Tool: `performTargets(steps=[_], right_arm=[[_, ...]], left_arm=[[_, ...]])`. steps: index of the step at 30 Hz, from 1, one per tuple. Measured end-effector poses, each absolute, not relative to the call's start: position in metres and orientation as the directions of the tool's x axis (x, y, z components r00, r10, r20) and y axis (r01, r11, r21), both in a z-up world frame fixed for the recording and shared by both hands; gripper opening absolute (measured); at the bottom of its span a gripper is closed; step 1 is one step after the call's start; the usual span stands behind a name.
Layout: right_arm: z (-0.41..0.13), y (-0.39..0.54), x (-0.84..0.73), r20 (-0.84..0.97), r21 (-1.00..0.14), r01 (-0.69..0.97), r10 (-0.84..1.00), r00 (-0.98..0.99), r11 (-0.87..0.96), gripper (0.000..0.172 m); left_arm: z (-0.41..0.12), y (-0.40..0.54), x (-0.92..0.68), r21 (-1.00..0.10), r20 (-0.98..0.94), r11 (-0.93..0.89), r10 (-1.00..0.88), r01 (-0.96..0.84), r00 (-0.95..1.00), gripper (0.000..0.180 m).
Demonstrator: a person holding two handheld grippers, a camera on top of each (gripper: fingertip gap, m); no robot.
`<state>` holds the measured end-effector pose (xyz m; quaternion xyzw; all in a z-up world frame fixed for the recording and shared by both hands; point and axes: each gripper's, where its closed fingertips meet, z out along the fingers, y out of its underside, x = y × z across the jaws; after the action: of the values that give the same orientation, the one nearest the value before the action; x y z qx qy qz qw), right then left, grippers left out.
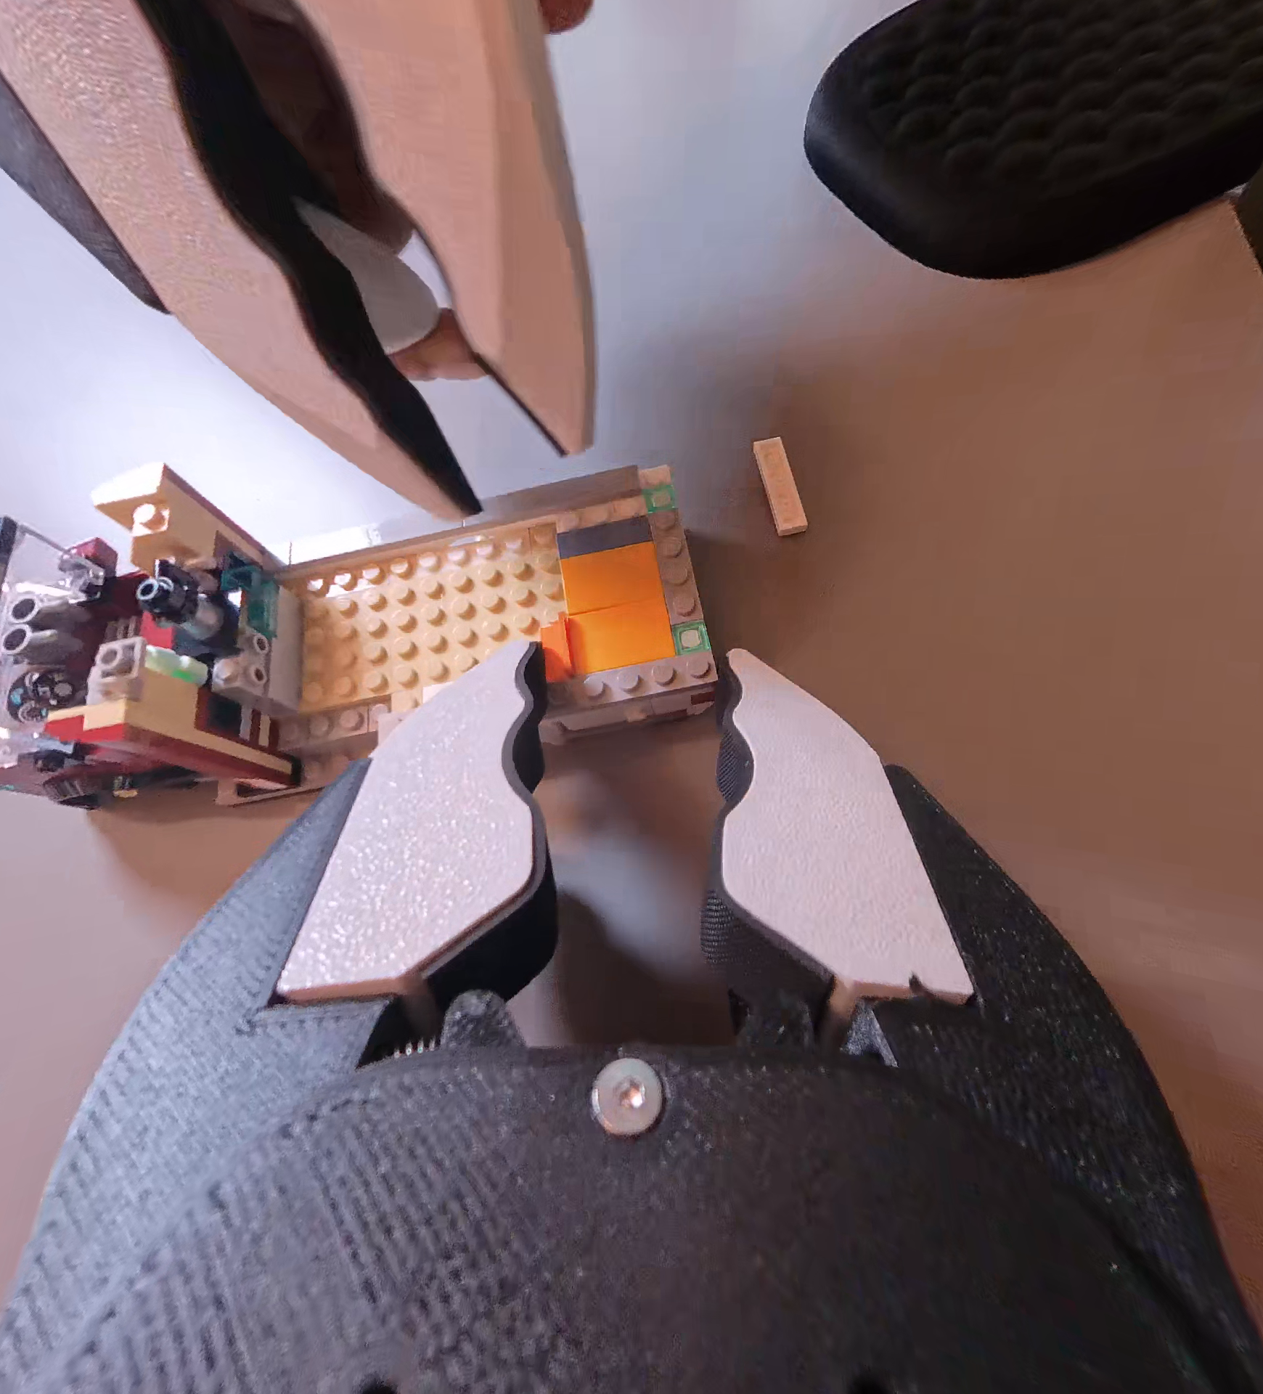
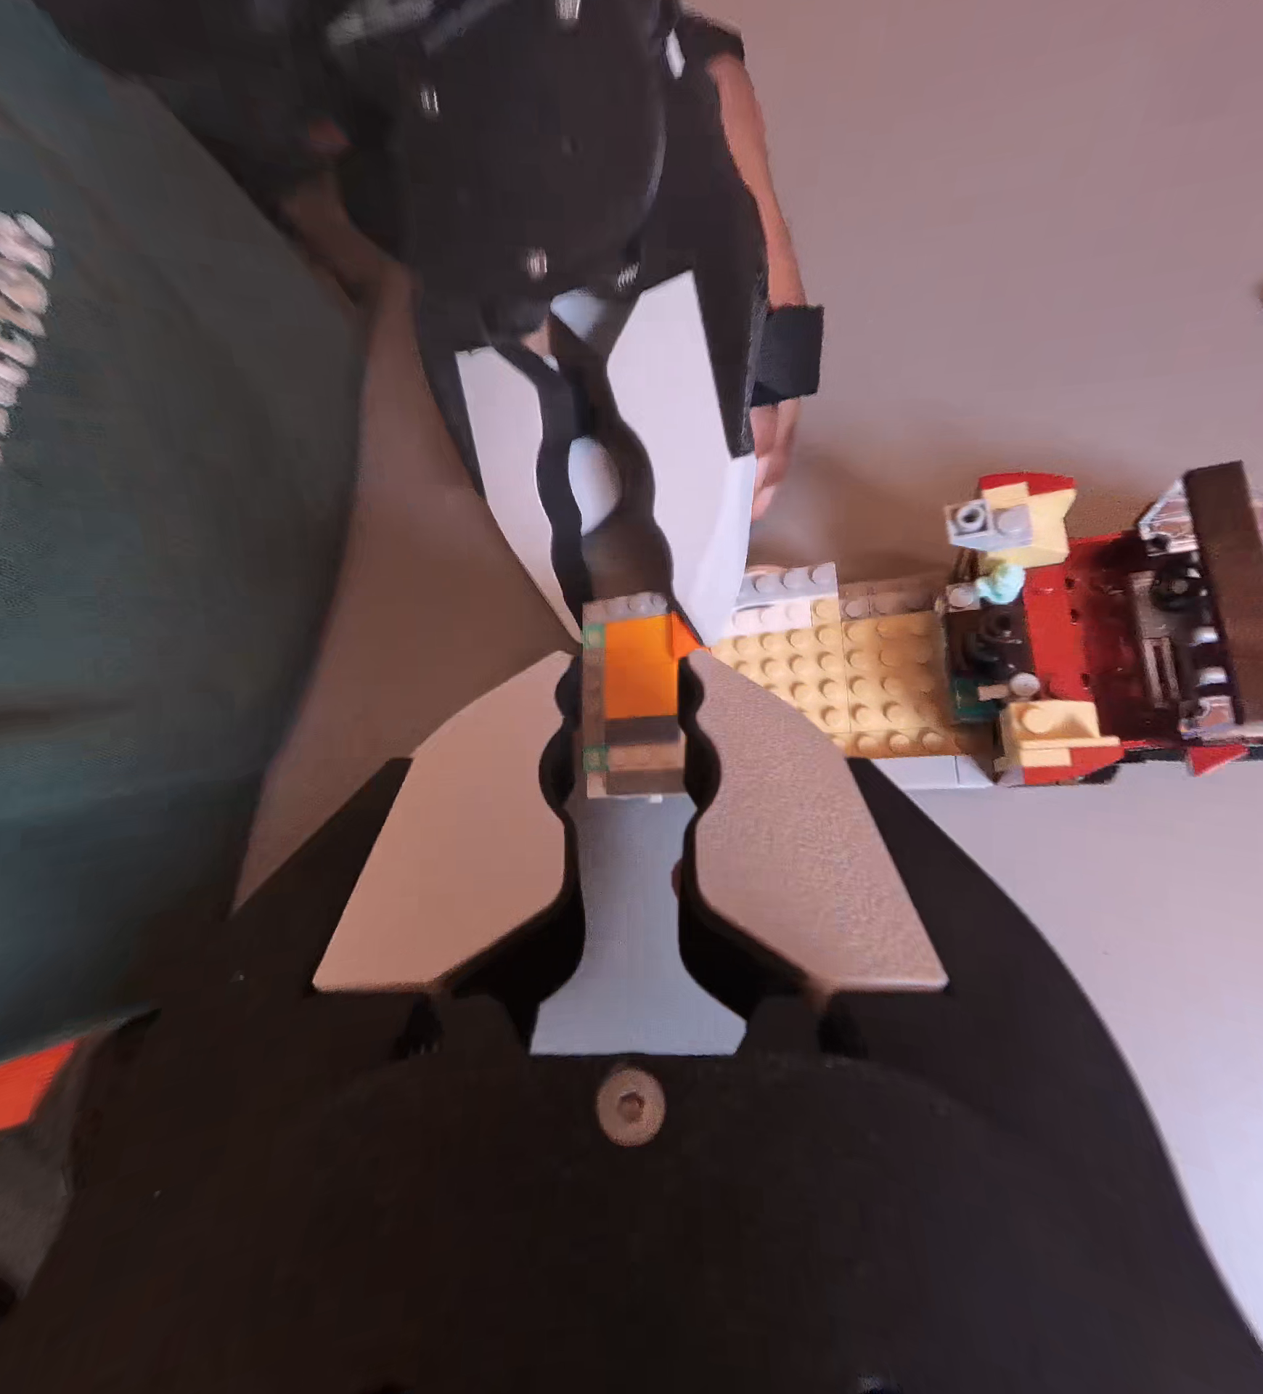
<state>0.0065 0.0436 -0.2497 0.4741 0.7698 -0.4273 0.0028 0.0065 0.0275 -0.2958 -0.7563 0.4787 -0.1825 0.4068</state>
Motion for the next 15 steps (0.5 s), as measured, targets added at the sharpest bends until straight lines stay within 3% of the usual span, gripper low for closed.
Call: performTargets(steps=[4, 9, 12, 15], right_arm=[[-0.272, 0.036, 0.014, -0.312, -0.560, 0.749, 0.747, -0.587, 0.355, 0.037], [-0.289, 0.036, 0.013, -0.226, -0.489, 0.749, 0.765, -0.603, 0.446, 0.036], [-0.290, 0.037, 0.012, -0.188, -0.474, 0.750, 0.780, -0.598, 0.461, 0.032], [-0.290, 0.036, 0.012, -0.176, -0.461, 0.755, 0.785, -0.593, 0.467, 0.030]], left_arm=[[-0.296, 0.029, 0.007, -0.796, -0.113, -0.205, -0.874, -0.570, 0.472, 0.044], [-0.294, 0.030, 0.006, -0.805, -0.109, -0.214, -0.863, -0.553, 0.492, 0.045], [-0.293, 0.031, 0.008, -0.815, -0.071, -0.251, -0.852, -0.523, 0.519, 0.061], [-0.296, 0.036, 0.010, -0.798, -0.173, -0.195, -0.832, -0.570, 0.527, 0.049]])
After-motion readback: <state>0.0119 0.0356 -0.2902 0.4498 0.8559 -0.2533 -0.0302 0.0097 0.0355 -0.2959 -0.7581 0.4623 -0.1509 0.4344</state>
